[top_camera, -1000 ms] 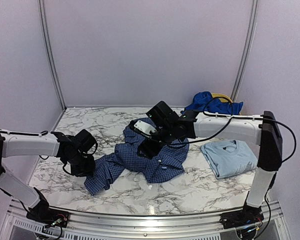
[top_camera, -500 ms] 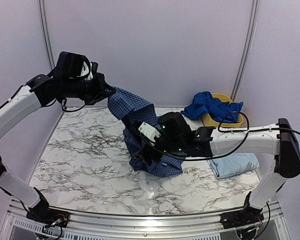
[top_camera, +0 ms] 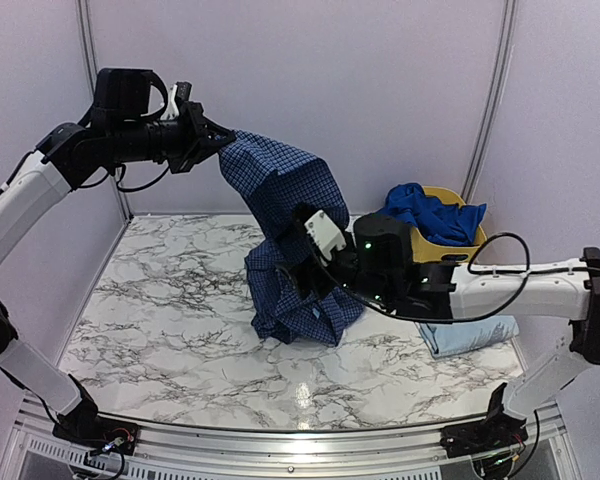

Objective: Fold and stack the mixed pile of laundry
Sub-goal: Pick up the crumpled shirt from the center of the board, then pass from the left arm to the right

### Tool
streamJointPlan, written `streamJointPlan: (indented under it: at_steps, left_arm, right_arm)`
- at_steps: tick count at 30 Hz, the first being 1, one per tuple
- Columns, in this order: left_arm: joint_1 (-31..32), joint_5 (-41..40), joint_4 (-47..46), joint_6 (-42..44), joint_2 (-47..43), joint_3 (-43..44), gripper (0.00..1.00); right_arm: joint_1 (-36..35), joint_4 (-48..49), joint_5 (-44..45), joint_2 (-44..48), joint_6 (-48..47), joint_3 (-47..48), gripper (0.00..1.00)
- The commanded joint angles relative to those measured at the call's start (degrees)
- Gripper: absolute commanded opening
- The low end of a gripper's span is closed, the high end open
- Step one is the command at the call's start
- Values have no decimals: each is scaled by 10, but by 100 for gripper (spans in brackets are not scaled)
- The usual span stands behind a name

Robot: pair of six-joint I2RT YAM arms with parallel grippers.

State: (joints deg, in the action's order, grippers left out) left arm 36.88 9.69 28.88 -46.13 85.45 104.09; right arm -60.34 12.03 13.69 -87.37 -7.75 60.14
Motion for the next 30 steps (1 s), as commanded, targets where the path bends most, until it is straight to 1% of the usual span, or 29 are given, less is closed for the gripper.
streamJointPlan:
  at_steps: [1, 4, 6, 8, 11, 13, 17, 20, 23, 24, 25, 27, 29, 30]
  left_arm:
    - [-12, 40, -40, 26, -11, 20, 0]
    - [-14, 66, -53, 33, -11, 22, 0]
    - [-19, 74, -58, 30, -13, 20, 0]
    - [-25, 85, -65, 23, -14, 19, 0]
    - [-31, 99, -77, 17, -13, 18, 0]
    - [-33, 111, -88, 13, -10, 20, 0]
    - [-34, 119, -105, 1, -10, 19, 0]
    - [-34, 122, -114, -3, -10, 16, 0]
    - [-34, 125, -120, -6, -8, 16, 0]
    - [-34, 125, -119, -6, -8, 16, 0]
    - [-34, 125, -121, -6, -9, 16, 0]
    - [-34, 128, -124, -4, -8, 18, 0]
    - [-34, 127, -126, 3, -12, 23, 0]
    - [-34, 125, -126, 13, -14, 27, 0]
  right_arm:
    - [1, 25, 37, 91, -14, -14, 86]
    - [15, 4, 45, 130, -29, -31, 86]
    - [44, -6, 33, 144, -29, -43, 86]
    - [80, -11, 1, 148, -28, -56, 87]
    - [116, 1, -47, 137, -47, -68, 93]
    - [134, 3, -72, 123, -51, -63, 94]
    - [170, 23, -107, 102, -8, -46, 94]
    - [184, 38, -122, 71, 49, -25, 89]
    - [184, 56, -162, 38, 122, -3, 81]
    - [183, 62, -167, 26, 143, 3, 79]
    - [184, 67, -169, 16, 157, 9, 76]
    - [184, 56, -172, -8, 170, 30, 62]
    - [187, 16, -148, -30, 172, 56, 48]
    - [192, 0, -144, -37, 171, 66, 38]
